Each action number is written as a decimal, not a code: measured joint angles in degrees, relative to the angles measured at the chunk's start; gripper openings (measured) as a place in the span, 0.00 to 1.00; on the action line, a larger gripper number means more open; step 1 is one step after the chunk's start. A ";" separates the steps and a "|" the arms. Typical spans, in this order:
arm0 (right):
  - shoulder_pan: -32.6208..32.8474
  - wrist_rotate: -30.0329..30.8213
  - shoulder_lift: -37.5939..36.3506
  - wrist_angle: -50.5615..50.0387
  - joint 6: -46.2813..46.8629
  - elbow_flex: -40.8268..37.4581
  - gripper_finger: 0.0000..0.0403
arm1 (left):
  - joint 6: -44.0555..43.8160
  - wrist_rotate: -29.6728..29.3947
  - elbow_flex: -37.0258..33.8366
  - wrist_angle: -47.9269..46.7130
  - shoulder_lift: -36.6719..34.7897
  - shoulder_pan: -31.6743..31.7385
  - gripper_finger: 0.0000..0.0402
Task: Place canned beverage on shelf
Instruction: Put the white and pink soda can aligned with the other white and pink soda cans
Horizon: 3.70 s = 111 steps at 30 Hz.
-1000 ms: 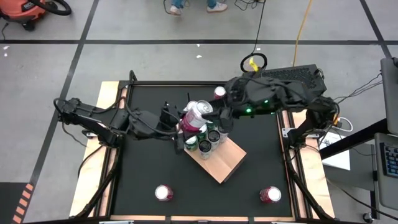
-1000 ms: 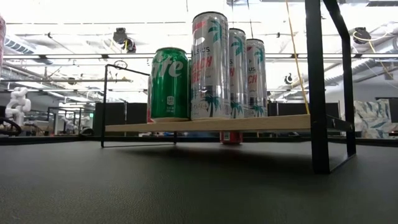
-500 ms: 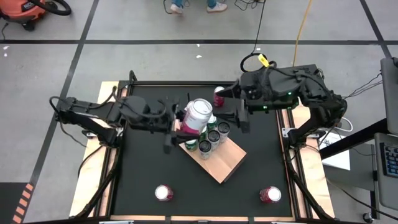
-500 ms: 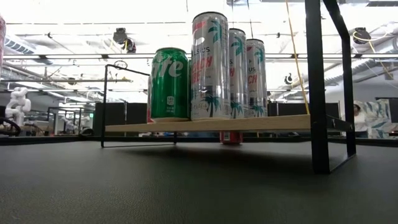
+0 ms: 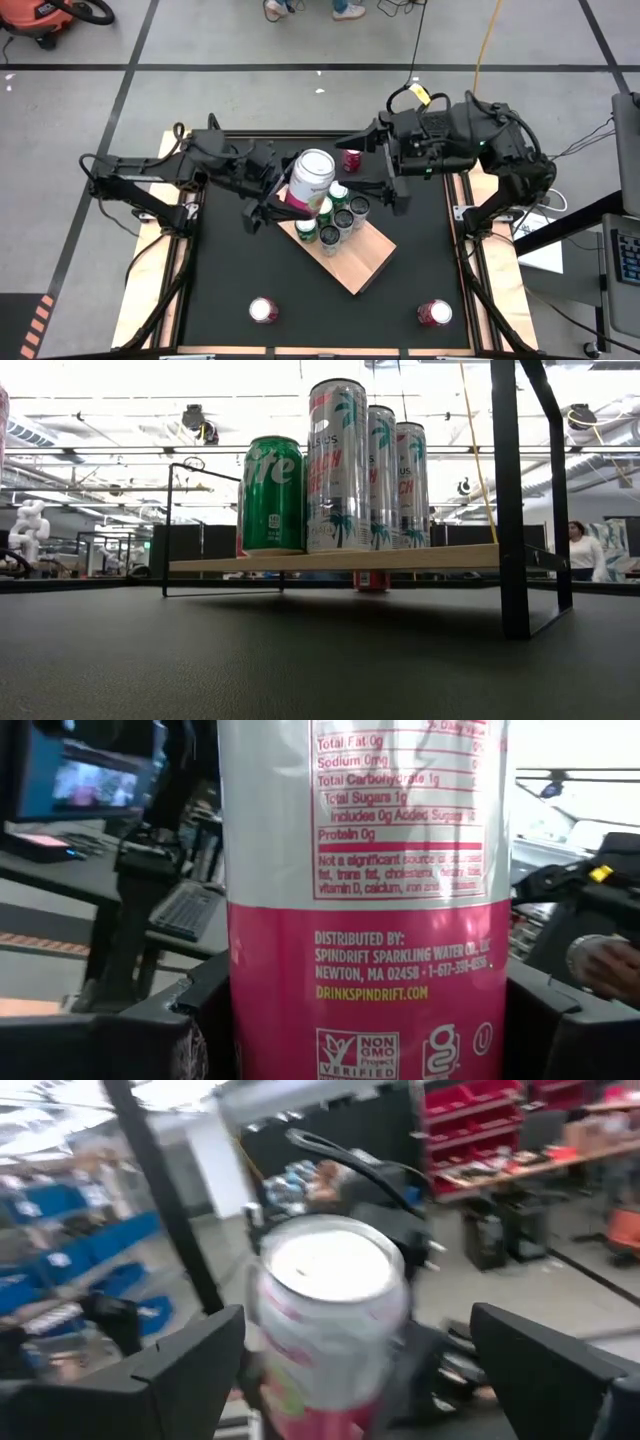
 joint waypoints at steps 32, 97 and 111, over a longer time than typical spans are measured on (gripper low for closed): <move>-0.44 -7.55 4.35 9.39 2.32 0.02 0.88 | -8.73 17.65 0.04 17.97 6.77 3.45 0.70; -0.41 6.03 0.14 -8.86 10.49 -0.04 0.66 | -10.42 -12.34 0.07 1.90 -1.97 5.36 0.86; -0.52 20.30 0.38 -15.59 19.26 0.01 0.66 | -5.23 -16.37 0.07 -7.35 -1.97 4.88 0.86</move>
